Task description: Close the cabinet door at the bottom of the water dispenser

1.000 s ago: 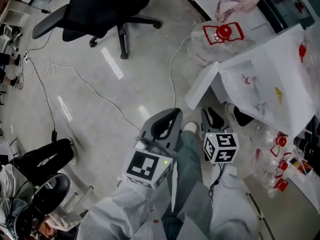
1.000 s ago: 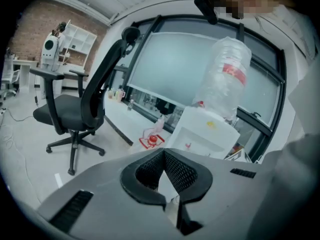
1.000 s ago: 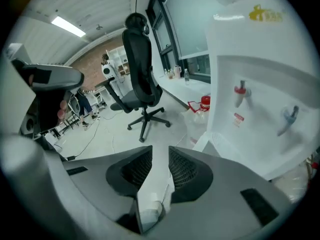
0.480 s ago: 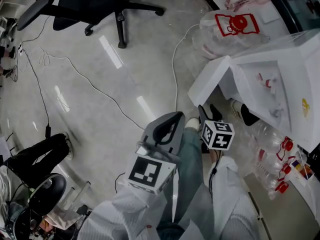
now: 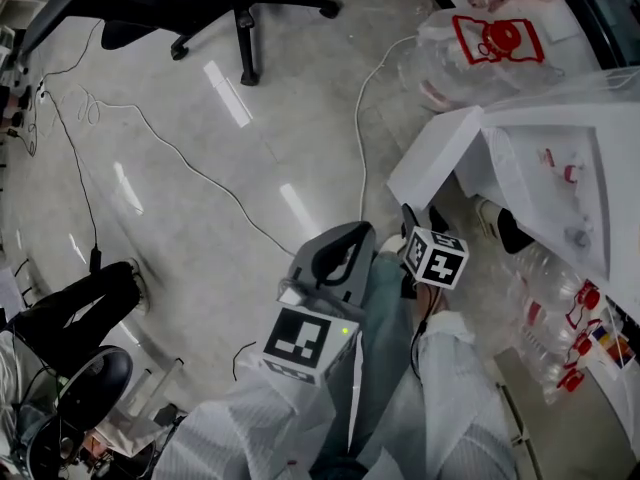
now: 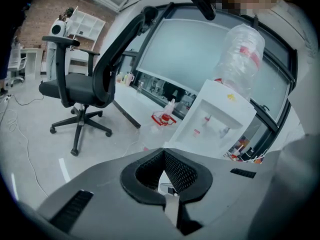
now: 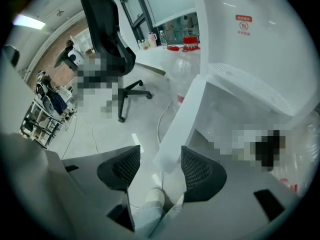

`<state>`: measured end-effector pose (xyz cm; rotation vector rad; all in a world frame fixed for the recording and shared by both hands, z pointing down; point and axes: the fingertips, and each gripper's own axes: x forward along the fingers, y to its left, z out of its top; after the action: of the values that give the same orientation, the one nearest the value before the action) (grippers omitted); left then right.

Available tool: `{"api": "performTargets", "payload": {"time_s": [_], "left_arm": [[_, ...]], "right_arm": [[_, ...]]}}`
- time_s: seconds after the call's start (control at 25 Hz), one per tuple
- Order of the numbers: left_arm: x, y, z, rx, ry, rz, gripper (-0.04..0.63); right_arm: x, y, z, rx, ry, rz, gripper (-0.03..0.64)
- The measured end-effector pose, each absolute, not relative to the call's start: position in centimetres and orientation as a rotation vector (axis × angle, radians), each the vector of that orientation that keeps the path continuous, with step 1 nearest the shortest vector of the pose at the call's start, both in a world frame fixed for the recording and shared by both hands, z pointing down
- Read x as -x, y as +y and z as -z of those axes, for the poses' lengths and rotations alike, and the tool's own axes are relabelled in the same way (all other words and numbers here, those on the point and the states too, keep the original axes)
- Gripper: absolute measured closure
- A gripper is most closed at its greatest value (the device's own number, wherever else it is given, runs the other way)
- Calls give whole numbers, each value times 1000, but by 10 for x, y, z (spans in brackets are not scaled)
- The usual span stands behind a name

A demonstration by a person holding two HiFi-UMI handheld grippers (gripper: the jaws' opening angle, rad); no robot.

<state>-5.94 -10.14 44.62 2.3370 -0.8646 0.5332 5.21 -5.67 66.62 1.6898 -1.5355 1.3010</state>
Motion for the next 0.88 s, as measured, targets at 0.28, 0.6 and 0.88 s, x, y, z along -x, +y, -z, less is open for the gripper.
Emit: {"api": "performTargets", "payload": {"time_s": [0.28, 0.6, 0.88], "left_arm": [[67, -98, -454, -2319, -859, -539, 586], [72, -92, -463, -2328, -827, -566, 586], [75, -98, -462, -2329, -831, -558, 586]], "right_arm": [[-50, -52, -690, -1711, -1433, -1339, 388], [-60, -42, -710, -1762, -1276, -1323, 390], [-56, -41, -709, -1766, -1273, -1325, 423]]}}
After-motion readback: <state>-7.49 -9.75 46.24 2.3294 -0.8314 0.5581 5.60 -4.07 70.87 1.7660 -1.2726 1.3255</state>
